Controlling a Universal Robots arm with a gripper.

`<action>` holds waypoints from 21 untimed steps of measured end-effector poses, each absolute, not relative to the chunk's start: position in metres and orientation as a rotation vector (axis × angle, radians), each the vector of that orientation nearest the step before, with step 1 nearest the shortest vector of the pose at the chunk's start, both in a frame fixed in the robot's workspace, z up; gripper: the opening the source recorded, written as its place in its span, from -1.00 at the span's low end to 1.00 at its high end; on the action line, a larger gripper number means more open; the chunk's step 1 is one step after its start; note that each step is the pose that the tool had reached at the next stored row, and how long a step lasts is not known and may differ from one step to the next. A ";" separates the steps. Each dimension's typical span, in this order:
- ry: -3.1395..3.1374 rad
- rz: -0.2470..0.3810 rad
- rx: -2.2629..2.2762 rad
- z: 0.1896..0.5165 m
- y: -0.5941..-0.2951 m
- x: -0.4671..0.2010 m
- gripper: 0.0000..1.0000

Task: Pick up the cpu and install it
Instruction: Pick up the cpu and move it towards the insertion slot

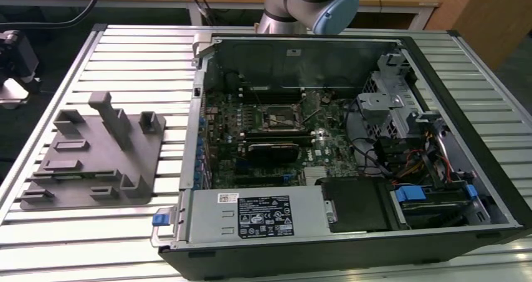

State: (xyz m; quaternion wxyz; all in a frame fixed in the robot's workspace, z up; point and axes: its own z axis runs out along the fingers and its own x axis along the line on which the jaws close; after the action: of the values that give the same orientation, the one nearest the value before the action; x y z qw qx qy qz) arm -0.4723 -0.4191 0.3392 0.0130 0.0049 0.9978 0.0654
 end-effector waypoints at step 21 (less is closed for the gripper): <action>3.105 0.249 0.016 0.366 -0.419 -0.472 0.08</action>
State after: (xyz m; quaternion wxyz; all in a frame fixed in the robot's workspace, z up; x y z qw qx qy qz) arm -0.4723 -0.4191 0.3656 0.0132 0.0051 0.9967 0.0799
